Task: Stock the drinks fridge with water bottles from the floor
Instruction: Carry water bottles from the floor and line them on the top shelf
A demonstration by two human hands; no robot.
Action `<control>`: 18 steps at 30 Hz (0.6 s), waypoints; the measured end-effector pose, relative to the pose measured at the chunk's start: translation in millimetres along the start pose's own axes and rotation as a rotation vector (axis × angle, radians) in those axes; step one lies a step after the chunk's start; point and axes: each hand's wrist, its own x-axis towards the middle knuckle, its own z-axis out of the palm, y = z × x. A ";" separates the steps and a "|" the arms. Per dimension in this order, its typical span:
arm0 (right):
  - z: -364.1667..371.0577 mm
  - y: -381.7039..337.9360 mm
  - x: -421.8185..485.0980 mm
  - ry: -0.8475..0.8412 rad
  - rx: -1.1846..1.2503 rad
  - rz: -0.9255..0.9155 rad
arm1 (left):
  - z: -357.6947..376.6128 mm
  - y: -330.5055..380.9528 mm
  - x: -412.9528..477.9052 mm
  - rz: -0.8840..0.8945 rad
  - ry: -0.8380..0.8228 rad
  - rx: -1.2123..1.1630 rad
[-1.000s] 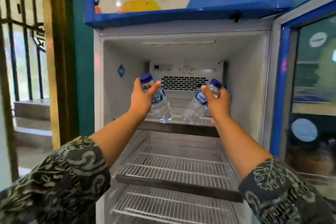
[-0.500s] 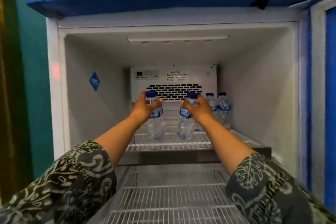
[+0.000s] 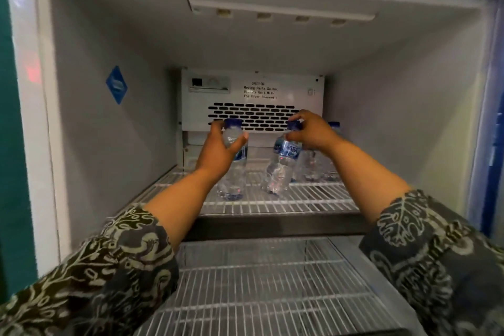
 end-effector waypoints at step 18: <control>28.5 -21.2 59.9 0.006 0.059 -0.069 | 1.3 -9.9 -1.2 -0.017 0.021 0.051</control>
